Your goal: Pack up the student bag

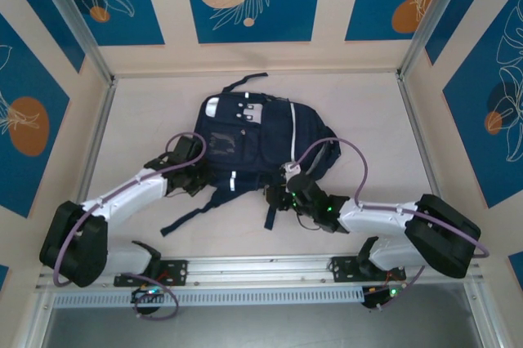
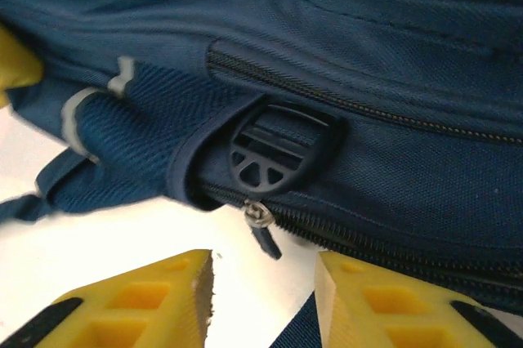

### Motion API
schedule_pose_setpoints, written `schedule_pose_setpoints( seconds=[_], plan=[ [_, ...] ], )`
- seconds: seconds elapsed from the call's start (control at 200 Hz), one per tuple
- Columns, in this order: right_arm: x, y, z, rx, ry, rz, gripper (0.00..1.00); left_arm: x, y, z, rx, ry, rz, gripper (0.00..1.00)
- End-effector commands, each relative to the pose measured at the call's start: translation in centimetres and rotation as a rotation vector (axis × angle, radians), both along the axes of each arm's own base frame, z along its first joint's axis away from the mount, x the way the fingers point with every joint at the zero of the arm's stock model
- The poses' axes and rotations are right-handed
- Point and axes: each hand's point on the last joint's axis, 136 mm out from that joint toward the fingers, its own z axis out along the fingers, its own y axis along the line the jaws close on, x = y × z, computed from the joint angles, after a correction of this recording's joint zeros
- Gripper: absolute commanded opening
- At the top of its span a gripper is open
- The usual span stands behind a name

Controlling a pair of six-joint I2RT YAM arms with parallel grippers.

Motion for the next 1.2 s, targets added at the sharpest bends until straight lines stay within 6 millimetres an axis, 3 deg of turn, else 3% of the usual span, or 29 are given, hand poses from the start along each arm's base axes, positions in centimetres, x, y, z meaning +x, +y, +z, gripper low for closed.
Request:
schedule_pose_setpoints(
  seconds=[0.0,0.49,0.54,0.635,0.725,0.975,1.195],
  plan=[
    [0.4,-0.8,-1.8,-0.04,0.078,-0.104,0.41,0.4,-1.6,2.7,-0.048,-0.05,-0.009,0.0],
    [2.2,2.2,-3.2,-0.069,0.15,-0.087,0.5,0.1,-2.1,3.0,-0.044,-0.059,-0.027,0.0],
    [2.5,1.8,-3.4,-0.092,0.154,-0.107,0.45,0.1,-2.0,3.0,-0.041,-0.06,-0.025,0.0],
    [2.6,0.6,-3.8,-0.127,0.16,-0.15,0.22,0.1,-1.8,3.1,-0.027,-0.067,-0.022,0.0],
    [2.3,0.1,-4.2,-0.131,0.162,-0.151,0.13,0.2,-1.6,3.1,-0.017,-0.071,-0.018,0.0],
    [0.7,-1.6,-4.9,-0.111,0.119,-0.086,0.14,0.4,-0.9,3.3,0.021,-0.083,-0.018,0.0],
    [0.1,-1.0,-4.7,-0.091,0.069,0.029,0.01,0.6,-1.3,3.4,0.009,-0.088,-0.023,0.0]
  ],
)
